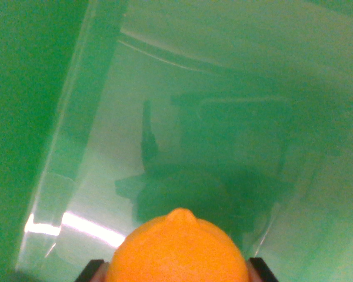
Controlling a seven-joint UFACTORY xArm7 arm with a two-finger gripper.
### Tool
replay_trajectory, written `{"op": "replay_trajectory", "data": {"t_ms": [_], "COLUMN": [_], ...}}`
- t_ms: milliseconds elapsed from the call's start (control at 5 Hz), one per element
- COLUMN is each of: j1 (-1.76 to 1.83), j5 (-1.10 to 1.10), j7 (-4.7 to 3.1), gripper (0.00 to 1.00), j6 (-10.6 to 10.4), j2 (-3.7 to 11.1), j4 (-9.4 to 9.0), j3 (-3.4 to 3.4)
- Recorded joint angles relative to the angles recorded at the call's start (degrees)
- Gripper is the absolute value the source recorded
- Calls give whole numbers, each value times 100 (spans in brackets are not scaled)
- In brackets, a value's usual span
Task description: Pick fruit
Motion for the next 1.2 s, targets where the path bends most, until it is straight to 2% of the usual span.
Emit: {"op": "replay_trajectory", "data": {"t_ms": [200,400,600,800,1000,1200], "j1": [-4,-4,-8,-8,-12,-12], "j5": [7,7,15,15,23,23], "j7": [0,0,-1,-1,-1,-1], "gripper": [100,100,100,100,100,100], "j6": [177,177,394,394,607,607], "j2": [-74,-74,-164,-164,-253,-253], "j4": [104,104,231,231,355,355], "j3": [-2,-2,-4,-4,-6,-6]}}
